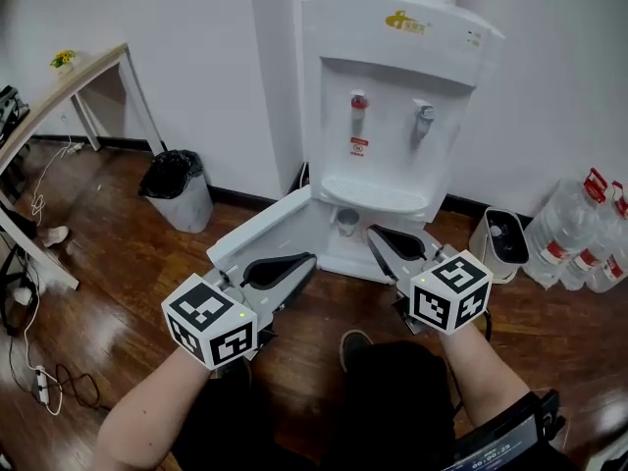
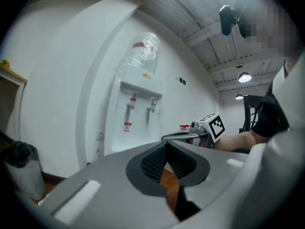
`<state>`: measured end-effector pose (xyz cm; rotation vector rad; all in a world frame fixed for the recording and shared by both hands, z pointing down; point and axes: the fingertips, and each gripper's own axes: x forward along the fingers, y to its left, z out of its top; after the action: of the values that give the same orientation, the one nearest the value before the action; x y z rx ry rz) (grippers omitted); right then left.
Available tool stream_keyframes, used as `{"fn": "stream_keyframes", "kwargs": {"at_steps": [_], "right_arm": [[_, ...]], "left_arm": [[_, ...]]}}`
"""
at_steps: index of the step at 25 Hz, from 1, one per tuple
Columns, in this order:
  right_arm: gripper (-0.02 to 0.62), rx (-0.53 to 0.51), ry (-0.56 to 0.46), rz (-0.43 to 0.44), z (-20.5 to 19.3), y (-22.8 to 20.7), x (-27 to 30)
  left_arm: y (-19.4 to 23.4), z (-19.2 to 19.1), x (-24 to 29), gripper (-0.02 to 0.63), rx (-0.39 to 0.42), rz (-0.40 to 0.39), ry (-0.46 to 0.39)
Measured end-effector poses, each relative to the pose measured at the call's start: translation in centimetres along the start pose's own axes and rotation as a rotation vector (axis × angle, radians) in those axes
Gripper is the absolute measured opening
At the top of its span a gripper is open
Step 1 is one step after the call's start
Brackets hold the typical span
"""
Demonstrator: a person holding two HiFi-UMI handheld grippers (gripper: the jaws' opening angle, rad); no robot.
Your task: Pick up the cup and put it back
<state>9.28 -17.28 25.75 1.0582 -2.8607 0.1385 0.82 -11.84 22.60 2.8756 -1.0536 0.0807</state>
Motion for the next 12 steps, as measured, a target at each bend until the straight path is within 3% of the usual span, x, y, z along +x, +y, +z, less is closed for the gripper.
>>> {"fn": "stream_keyframes", "kwargs": {"at_steps": [4, 8, 12], "right_arm": [[0.002, -0.024, -0.001, 0.027, 2.2, 1.6, -1.6], [0.002, -0.053, -0.010, 0.085, 4.2, 4.4, -2.9], [0.002, -0.047, -0.021, 0.129, 5.7, 6.3, -3.6]], "left_arm": [[-2.8, 2.2, -1.0, 0.164, 0.094, 0.050, 0.035], [-5.3, 4.8, -2.6, 0.164, 0.059, 0.070, -0.045], [-4.6, 3.8, -4.1, 0.196, 0.017, 0.183, -0.052]]}}
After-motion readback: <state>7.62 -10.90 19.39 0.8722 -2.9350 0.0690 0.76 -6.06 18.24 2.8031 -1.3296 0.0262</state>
